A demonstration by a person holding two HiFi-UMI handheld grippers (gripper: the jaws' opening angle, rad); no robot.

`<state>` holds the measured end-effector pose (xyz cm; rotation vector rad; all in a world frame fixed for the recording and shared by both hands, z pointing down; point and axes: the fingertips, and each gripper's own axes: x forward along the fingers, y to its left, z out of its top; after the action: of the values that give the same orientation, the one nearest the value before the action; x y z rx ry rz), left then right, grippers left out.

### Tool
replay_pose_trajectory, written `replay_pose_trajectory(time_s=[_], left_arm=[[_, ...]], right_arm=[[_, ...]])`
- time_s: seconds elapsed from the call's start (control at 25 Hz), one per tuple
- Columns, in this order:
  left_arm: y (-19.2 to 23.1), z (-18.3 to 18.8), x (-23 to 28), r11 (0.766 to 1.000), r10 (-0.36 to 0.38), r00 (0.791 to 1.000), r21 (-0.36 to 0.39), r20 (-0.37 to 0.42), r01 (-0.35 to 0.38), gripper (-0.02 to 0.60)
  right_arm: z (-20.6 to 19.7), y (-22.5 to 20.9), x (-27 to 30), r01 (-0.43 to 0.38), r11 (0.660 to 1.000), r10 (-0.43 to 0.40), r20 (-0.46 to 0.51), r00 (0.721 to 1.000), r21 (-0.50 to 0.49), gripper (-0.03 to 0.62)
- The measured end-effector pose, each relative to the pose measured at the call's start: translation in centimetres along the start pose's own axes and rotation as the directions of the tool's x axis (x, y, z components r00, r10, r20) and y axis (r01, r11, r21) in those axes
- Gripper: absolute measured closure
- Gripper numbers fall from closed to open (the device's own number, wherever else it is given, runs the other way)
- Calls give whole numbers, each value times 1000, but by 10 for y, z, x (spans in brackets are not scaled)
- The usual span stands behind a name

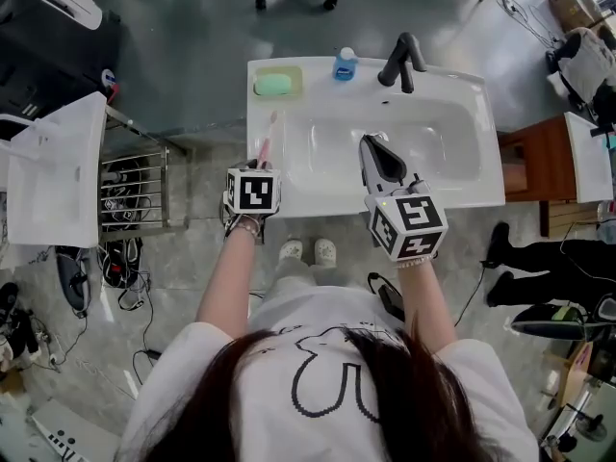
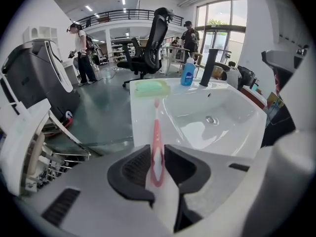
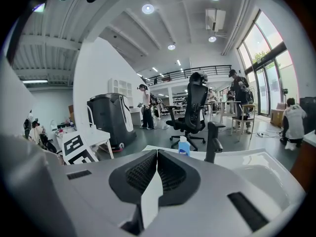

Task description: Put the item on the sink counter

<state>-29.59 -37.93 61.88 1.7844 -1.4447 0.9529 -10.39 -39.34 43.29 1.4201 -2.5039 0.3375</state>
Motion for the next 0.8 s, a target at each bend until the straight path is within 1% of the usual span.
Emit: replay_pose_trajectory(time_s=[0.16, 0.24, 0.28, 0.56, 0.68, 0.8], left_arm=[[-9, 3, -2, 999, -52, 999, 0, 13, 52, 357], [-13, 4, -5, 998, -62, 998, 4, 20, 62, 285], [-13, 5, -8, 998, -64, 998, 5, 27, 64, 268], [-10, 20, -35, 998, -58, 993, 7, 100, 57, 265], [-6, 37, -50, 999, -52, 987, 21, 149, 50, 265], [-4, 46, -63, 999, -49, 980, 15, 193, 47, 265]], right_arm=[[-1, 4, -3, -9, 1000, 9, 0, 1000, 8, 565], [0, 6, -5, -15, 1000, 15, 5, 1000, 9, 565], [1, 8, -6, -18, 1000, 18, 9, 1000, 9, 565], [23, 9, -14, -20, 1000, 19, 59, 998, 9, 565], [38, 10, -17, -18, 1000, 18, 93, 996, 3, 565], [51, 12, -22, -19, 1000, 20, 121, 992, -8, 565]])
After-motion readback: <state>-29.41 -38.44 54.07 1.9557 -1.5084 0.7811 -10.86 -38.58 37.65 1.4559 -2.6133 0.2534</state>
